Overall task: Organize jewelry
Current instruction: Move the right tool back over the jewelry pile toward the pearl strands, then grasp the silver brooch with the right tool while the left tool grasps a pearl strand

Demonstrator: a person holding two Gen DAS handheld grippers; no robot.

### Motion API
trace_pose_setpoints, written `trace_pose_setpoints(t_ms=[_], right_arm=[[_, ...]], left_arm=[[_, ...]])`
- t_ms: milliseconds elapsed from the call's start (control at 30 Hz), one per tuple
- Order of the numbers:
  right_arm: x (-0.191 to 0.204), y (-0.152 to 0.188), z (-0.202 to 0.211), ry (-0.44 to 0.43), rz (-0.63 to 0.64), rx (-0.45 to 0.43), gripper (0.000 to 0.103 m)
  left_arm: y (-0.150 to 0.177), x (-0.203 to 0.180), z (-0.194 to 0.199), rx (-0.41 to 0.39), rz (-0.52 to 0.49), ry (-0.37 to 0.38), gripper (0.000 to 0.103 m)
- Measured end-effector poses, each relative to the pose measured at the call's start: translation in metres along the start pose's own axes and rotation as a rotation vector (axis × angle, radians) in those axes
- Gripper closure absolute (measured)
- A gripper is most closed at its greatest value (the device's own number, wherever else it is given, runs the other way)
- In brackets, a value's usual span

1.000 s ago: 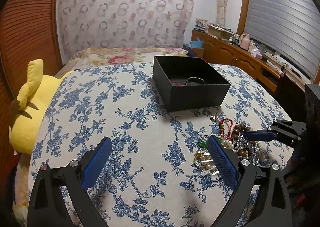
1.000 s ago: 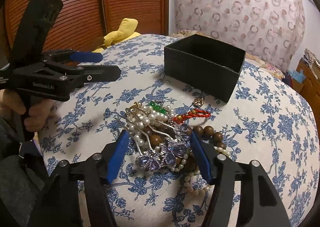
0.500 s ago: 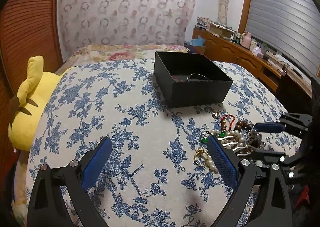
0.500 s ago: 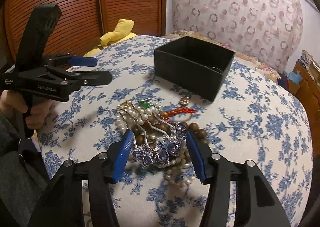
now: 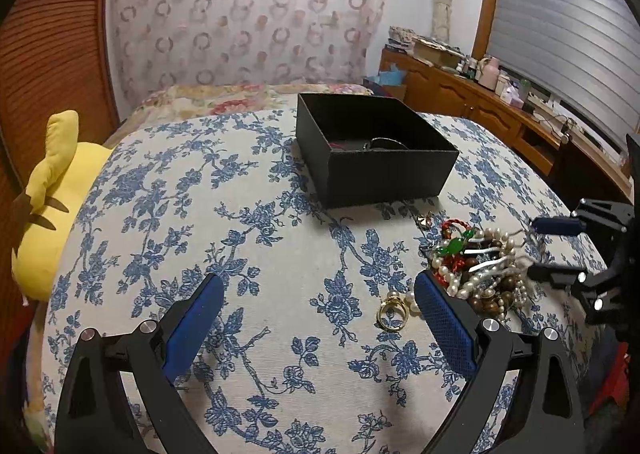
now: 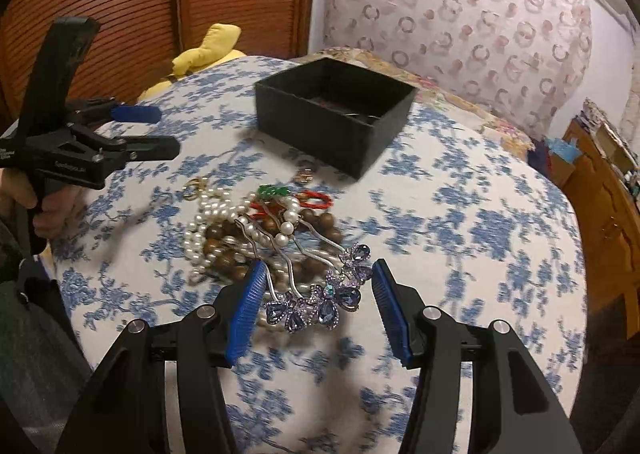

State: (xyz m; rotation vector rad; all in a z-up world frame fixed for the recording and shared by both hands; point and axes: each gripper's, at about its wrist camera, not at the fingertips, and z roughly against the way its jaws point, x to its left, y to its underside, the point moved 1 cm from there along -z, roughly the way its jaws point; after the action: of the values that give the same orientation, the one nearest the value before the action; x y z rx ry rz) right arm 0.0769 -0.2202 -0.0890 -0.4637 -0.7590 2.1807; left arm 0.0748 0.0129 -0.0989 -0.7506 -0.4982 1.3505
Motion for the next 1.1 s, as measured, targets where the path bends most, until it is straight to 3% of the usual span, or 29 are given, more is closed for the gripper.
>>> trace_pose_setpoints(t_ms=[267, 500, 733, 867, 933, 1100], right_arm=[[-0.009, -0.002, 0.008, 0.018, -0.028, -0.043, 0.046], [-0.007, -0.016, 0.019, 0.014, -0.017, -0.107, 0.047], [-0.007, -0.026, 0.02, 0.016, -0.025, -0.137, 0.047], [-0.009, -0.029, 0.021, 0.012, -0.039, -0.152, 0.047], [-0.011, -0.03, 0.022, 0.014, -0.042, -0.158, 0.054], [-0.017, -0.028, 0.018, 0.011, -0.055, -0.154, 0.055]], left_arm=[[0.003, -0.033, -0.002, 0.016, -0.084, 0.056, 0.011], [0.002, -0.056, -0.009, 0.026, -0.14, 0.105, 0.024], [-0.005, -0.076, -0.019, 0.045, -0.193, 0.166, 0.045], [-0.01, -0.089, -0.027, 0.059, -0.233, 0.202, 0.05], [-0.012, -0.095, -0.035, 0.076, -0.245, 0.21, 0.055], [-0.011, -0.106, -0.046, 0.104, -0.292, 0.211, 0.079]])
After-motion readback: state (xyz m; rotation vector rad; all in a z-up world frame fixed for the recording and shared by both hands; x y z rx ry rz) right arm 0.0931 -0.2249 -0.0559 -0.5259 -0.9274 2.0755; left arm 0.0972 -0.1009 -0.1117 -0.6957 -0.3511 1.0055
